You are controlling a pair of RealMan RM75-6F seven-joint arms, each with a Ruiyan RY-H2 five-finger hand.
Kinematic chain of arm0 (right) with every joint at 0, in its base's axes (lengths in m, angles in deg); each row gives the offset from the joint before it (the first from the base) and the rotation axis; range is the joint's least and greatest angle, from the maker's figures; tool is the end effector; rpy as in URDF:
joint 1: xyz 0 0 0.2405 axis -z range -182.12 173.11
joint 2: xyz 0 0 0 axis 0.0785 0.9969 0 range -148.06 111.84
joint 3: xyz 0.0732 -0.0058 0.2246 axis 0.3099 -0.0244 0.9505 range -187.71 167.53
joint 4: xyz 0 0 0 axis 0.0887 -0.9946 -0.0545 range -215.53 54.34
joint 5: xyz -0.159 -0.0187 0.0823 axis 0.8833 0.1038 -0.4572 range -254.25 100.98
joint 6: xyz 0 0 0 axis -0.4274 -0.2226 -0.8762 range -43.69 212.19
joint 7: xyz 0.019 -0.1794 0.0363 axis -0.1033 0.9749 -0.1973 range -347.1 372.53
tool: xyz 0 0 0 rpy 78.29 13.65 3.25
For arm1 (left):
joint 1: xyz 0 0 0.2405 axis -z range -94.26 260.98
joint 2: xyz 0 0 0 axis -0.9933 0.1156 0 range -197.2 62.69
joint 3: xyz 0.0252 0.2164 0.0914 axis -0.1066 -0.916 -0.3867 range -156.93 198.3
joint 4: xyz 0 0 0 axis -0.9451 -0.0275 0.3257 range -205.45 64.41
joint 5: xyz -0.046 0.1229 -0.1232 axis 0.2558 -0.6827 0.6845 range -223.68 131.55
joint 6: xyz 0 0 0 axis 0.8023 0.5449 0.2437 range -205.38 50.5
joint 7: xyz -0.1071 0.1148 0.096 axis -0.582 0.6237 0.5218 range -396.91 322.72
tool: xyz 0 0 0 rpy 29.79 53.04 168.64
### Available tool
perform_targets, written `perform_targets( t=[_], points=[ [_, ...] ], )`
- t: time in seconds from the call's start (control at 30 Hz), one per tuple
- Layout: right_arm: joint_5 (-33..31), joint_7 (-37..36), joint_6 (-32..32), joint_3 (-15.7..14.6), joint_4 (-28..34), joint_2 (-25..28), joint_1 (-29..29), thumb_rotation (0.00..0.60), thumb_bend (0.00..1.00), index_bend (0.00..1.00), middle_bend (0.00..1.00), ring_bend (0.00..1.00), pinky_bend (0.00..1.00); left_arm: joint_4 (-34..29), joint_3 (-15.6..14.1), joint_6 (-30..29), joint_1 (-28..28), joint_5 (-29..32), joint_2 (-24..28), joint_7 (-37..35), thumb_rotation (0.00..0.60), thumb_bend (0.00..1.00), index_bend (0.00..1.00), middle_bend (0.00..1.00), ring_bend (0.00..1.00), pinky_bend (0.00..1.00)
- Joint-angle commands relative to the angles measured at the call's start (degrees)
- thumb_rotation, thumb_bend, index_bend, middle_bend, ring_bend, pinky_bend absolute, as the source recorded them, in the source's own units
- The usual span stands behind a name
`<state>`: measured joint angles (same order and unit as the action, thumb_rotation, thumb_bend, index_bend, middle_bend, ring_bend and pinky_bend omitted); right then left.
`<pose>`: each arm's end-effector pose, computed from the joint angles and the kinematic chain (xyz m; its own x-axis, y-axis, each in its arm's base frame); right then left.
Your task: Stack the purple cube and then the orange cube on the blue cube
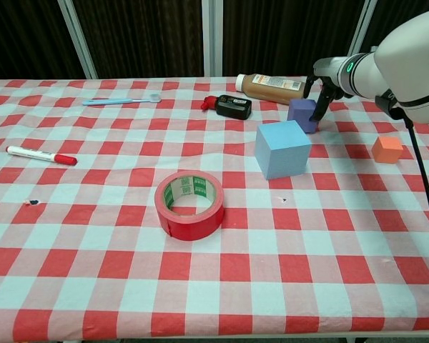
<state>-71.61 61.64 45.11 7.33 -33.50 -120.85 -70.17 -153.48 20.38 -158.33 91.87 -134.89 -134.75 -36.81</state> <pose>-0.1520 -0.4744 -0.0225 0.4361 -0.4385 0.7858 -0.8483 0.0911 0.5217 -0.2947 0.2266 0.1499 0.5069 0.0894 0.8573 0.8606 -0.1094 -0.4974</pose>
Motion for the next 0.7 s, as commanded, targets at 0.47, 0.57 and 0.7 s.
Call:
perform_targets(
  t=[0.47, 0.57, 0.7],
  points=[
    [2.79, -1.31, 1.71, 1.28, -3.64, -1.84, -0.19, 0.600, 0.18, 0.47, 1.00, 1.00, 0.96, 0.70, -0.61, 1.05, 0.23, 0.03, -0.47, -0.01, 0.600, 0.16, 0.16, 0.12, 0.06, 0.21],
    [4.53, -2.33, 1.07, 1.61, -2.07, -0.78, 0.15, 0.600, 0.18, 0.48, 1.00, 1.00, 0.96, 0.58, -0.55, 1.10, 0.30, 0.10, -0.46, 0.09, 0.600, 0.16, 0.16, 0.12, 0.06, 0.21],
    [7.04, -3.67, -1.58, 2.64, 3.92, 2.96, 0.52, 0.600, 0.18, 0.48, 1.00, 1.00, 0.96, 0.42, -0.57, 1.36, 0.46, 0.13, -0.47, 0.41, 0.600, 0.16, 0.16, 0.12, 0.07, 0.21]
  ],
)
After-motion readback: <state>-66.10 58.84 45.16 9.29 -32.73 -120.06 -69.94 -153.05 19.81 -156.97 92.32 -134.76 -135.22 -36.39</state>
